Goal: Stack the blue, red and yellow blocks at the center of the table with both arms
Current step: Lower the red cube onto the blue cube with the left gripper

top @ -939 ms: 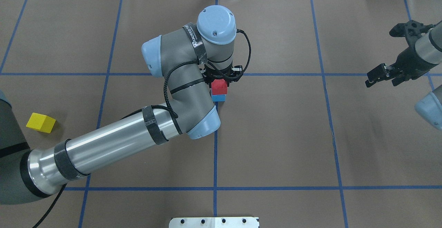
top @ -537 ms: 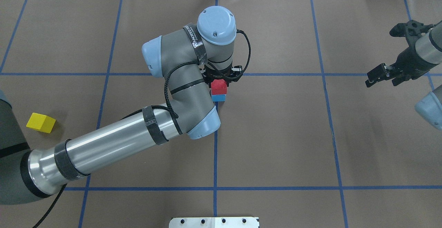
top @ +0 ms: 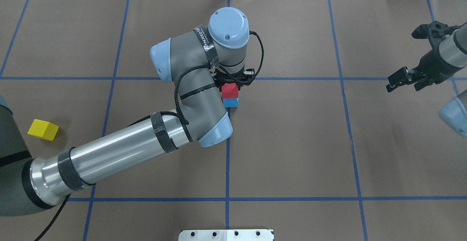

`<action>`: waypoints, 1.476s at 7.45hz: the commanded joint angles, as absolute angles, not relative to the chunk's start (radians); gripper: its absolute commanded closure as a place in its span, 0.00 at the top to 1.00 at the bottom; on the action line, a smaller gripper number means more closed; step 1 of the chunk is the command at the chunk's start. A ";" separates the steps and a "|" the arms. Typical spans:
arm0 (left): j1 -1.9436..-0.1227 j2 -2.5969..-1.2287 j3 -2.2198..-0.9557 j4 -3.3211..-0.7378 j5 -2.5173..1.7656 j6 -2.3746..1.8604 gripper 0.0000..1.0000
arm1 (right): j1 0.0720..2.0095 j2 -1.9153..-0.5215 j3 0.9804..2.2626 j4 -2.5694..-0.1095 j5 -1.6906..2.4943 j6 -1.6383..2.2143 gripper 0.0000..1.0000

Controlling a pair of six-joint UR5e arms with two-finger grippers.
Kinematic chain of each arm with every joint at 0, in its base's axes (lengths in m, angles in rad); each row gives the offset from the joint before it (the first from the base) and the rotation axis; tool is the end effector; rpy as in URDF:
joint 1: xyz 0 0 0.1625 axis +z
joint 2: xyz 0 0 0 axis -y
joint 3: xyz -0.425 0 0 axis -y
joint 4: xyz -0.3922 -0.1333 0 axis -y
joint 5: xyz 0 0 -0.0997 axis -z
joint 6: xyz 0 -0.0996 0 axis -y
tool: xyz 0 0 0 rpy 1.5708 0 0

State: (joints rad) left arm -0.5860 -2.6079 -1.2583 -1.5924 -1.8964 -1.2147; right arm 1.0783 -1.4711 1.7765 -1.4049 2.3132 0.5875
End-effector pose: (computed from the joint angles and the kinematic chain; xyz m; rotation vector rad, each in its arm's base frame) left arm 0.6078 -0.5252 0.1203 0.0591 0.7996 -0.0960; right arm -0.1965 -0.5057 0.4876 0.0109 -0.8548 -0.0857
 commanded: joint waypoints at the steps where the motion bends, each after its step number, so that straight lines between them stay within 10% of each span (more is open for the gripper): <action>1: -0.586 -2.609 -1.256 -1.597 -1.896 -1.215 0.00 | 1.078 -1.471 1.776 -1.405 2.313 0.588 0.99; 6: -0.580 -2.609 -1.258 -1.598 -1.896 -1.218 0.00 | 1.078 -1.471 1.778 -1.405 2.315 0.588 0.99; 8: -0.580 -2.606 -1.258 -1.598 -1.896 -1.216 0.46 | 1.078 -1.471 1.776 -1.405 2.315 0.589 0.99; 11: -0.580 -2.606 -1.258 -1.598 -1.896 -1.213 0.80 | 1.077 -1.468 1.773 -1.405 2.312 0.589 0.99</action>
